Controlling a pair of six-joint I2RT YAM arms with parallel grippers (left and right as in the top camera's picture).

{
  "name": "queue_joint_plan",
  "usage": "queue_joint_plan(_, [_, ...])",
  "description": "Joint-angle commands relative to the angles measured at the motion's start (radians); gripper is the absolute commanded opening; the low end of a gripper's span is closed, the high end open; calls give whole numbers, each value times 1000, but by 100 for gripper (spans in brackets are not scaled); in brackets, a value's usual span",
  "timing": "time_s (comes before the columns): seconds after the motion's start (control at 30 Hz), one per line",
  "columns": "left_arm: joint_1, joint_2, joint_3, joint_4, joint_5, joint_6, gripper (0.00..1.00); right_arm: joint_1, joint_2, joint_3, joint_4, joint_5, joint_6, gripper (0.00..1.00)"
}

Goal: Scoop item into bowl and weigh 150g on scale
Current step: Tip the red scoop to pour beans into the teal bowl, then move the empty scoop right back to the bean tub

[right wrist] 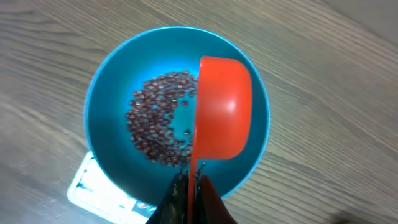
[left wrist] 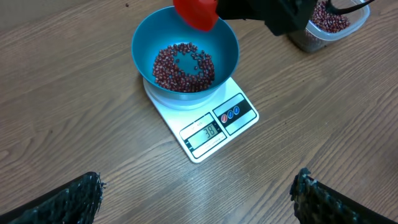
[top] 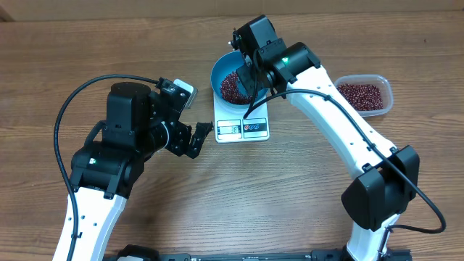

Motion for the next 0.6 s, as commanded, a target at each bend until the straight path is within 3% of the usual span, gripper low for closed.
queue_joint_plan(0.0, [-6, -6, 18, 0, -3, -18, 100, -80, -115, 38, 0, -143, 4, 4])
queue_joint_plan(0.2, [-6, -6, 18, 0, -3, -18, 100, -310, -223, 38, -85, -378, 10, 4])
queue_joint_plan(0.37, [-6, -6, 18, 0, -3, -18, 100, -575, -286, 38, -180, -393, 3, 4])
queue_joint_plan(0.57, [-6, -6, 18, 0, -4, -18, 100, -772, -268, 35, -299, -393, -81, 4])
